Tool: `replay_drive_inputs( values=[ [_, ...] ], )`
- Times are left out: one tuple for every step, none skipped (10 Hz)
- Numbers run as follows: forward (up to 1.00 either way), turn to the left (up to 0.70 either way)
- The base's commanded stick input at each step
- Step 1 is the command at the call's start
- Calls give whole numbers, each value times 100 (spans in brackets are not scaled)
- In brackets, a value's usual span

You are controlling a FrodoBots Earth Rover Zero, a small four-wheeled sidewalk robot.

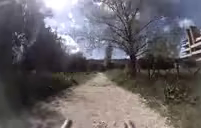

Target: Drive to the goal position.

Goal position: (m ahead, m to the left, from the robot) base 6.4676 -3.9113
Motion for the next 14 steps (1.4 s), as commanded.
replay_drive_inputs(
  values=[
    [85,0],
    [85,0],
    [85,0],
    [85,0],
    [85,0],
    [85,-19],
    [85,-16],
    [85,-1],
    [85,0],
    [85,0],
    [85,0],
    [85,0],
    [85,0],
    [85,0]
  ],
)
